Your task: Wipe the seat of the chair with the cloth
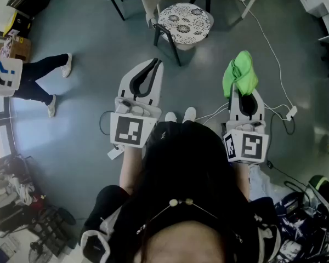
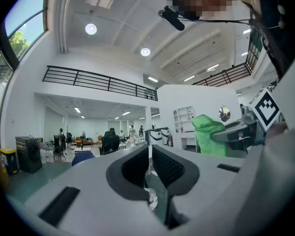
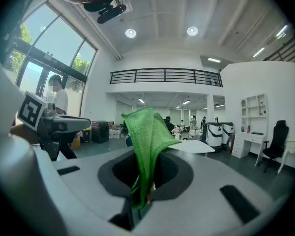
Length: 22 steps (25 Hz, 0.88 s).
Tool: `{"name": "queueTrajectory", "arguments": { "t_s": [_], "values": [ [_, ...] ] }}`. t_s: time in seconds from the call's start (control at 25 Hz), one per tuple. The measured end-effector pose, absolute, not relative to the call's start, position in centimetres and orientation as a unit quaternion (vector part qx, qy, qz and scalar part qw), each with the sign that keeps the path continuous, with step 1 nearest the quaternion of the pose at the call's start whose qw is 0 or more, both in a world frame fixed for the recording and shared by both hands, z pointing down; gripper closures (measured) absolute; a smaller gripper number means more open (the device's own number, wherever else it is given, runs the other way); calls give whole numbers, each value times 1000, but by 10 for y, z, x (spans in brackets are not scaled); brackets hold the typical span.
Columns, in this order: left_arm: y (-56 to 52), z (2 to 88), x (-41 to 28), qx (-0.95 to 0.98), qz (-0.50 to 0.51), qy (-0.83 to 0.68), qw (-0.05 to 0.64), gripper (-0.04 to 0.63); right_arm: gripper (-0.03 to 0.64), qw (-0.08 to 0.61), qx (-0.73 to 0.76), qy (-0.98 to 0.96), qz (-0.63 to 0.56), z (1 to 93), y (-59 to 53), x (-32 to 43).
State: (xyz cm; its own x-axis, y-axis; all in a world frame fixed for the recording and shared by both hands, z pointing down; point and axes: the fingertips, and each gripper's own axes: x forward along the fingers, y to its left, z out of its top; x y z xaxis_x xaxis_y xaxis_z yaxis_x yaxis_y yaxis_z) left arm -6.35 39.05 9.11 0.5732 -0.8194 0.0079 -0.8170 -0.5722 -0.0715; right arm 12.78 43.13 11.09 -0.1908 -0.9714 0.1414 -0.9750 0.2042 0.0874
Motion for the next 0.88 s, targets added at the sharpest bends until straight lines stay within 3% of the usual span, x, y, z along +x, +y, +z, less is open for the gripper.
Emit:
{"name": "queueTrajectory", "arguments": {
  "t_s": [0.88],
  "values": [
    [396, 113, -87, -891, -30, 454, 11, 569, 572, 95, 633, -767, 37, 124, 445, 104]
  ]
}}
